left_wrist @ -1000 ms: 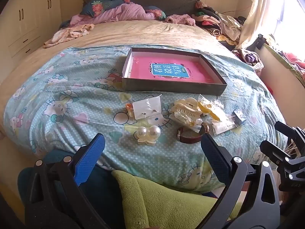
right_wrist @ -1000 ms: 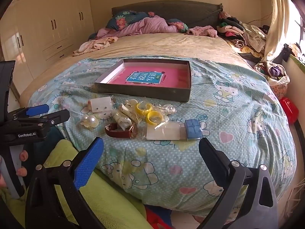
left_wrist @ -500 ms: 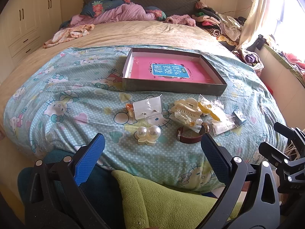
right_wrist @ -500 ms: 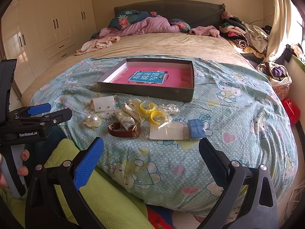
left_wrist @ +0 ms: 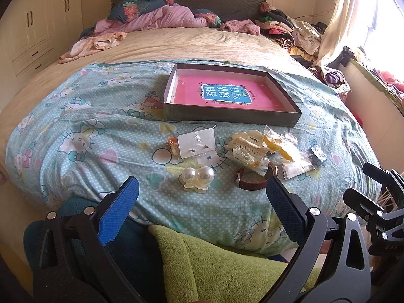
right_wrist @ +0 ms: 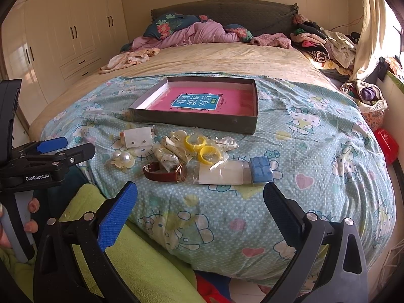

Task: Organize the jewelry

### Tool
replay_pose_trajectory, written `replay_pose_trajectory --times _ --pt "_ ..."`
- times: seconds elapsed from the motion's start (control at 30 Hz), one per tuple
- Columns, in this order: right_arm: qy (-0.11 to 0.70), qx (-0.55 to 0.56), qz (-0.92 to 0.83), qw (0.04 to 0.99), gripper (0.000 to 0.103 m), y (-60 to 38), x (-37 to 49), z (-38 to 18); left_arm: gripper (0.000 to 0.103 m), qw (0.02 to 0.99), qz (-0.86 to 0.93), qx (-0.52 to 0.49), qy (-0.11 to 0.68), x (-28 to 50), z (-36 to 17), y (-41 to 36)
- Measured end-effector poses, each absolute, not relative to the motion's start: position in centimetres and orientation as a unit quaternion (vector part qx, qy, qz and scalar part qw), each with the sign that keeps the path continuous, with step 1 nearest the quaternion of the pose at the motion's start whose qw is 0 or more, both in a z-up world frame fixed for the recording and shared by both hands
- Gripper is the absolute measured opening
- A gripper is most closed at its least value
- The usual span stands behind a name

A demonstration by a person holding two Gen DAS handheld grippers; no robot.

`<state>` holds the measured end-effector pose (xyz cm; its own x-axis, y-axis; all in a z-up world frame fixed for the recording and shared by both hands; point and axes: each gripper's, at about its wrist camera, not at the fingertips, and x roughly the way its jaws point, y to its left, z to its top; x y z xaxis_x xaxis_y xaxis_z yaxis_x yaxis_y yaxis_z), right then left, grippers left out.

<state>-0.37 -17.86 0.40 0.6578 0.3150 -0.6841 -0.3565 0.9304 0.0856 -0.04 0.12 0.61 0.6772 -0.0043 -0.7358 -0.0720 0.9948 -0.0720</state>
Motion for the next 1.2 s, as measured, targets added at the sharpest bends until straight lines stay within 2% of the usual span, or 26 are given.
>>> replay_pose_trajectory --times 0.8,1.2 --pt "0.383 -0.020 0.192 0.903 0.099 -17.7 1.0 -0.2 0.094 0.910 0.037 -0.040 0.411 0.7 -0.6 0.6" --pt "0.393 -0.012 0.193 0.899 0.099 -17.8 3.8 -1.0 0.094 0.894 0.060 -0.064 0.439 1.6 -3.0 4.9"
